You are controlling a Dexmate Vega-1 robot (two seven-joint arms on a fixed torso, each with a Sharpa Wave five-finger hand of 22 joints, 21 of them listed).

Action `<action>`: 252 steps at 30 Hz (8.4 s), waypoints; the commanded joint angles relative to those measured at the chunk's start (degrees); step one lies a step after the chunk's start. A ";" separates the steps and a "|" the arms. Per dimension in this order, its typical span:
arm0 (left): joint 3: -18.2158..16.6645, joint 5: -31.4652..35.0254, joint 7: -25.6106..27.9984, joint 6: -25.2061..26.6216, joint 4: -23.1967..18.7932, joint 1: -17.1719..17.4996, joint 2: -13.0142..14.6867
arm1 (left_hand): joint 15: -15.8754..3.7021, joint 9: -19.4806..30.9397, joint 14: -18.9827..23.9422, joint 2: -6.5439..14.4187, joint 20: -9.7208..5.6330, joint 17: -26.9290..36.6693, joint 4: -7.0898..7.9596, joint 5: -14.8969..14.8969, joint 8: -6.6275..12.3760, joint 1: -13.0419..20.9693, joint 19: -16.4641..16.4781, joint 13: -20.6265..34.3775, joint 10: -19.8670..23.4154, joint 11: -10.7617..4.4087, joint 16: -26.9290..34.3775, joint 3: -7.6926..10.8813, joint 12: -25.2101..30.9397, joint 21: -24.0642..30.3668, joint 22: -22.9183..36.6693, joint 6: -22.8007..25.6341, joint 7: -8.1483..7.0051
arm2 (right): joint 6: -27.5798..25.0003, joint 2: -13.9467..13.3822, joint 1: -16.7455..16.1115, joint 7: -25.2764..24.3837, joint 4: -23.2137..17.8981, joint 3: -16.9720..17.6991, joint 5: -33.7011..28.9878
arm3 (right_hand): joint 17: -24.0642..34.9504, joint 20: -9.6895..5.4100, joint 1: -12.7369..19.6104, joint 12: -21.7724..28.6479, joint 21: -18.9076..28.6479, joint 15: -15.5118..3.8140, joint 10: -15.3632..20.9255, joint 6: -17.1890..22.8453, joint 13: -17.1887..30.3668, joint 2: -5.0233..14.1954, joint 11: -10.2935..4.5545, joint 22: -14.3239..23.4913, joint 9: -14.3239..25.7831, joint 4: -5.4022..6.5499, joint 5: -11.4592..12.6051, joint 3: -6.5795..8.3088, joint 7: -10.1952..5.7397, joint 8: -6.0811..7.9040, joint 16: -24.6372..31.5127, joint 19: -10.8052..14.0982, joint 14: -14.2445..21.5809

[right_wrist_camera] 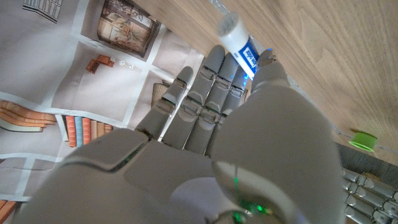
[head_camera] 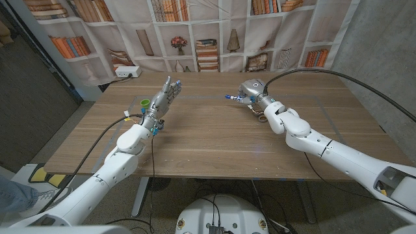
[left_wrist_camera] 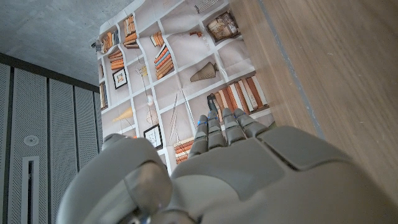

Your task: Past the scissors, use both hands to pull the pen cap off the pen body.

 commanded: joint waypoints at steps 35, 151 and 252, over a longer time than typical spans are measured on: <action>-1.01 28.26 14.17 4.36 -11.91 -2.53 8.20 | -5.82 0.51 14.93 -1.19 -2.97 -0.22 -13.72 -2.99 0.98 31.22 14.30 0.50 15.20 -6.62 -0.01 14.44 0.48 0.86 0.07 13.44 -4.64 | -6.08 0.39 -19.34 -10.17 -20.81 13.25 15.43 | -0.03 -1.73 6.47 -1.97 0.04 -0.64 3.18 5.46 1.68 6.06 -2.16 -0.03 -0.10 1.85 0.78 -6.49 -4.74 -0.89 -0.48 1.93 -1.67; 18.59 41.71 -41.32 33.96 -24.46 -46.65 13.97 | -3.52 1.01 24.28 -2.83 7.19 0.49 -7.97 -3.65 -0.23 32.35 17.75 1.49 25.34 -5.48 0.13 16.28 -0.26 1.23 1.15 21.05 -2.11 | 17.77 4.76 -19.02 -8.78 -12.64 16.50 43.82 | -0.94 -0.87 9.34 -3.77 0.07 -0.08 4.45 5.54 -0.43 7.70 -2.53 0.07 -0.67 8.03 2.22 -13.81 -5.12 -1.07 -1.26 1.28 -3.46; 22.75 41.18 -40.68 30.55 -17.75 -45.42 9.98 | -7.56 1.10 37.37 -0.15 2.67 -0.29 -10.49 -3.29 2.21 37.07 23.31 1.34 37.25 -7.49 0.73 20.17 1.12 2.34 0.56 32.83 -2.83 | 17.32 3.74 -18.78 -8.20 -12.32 16.39 44.28 | -0.90 1.89 11.63 -3.54 0.09 0.07 4.44 5.56 -0.38 7.77 -2.56 0.11 -0.69 11.36 2.52 -15.70 -5.19 -0.79 -1.18 1.56 -2.74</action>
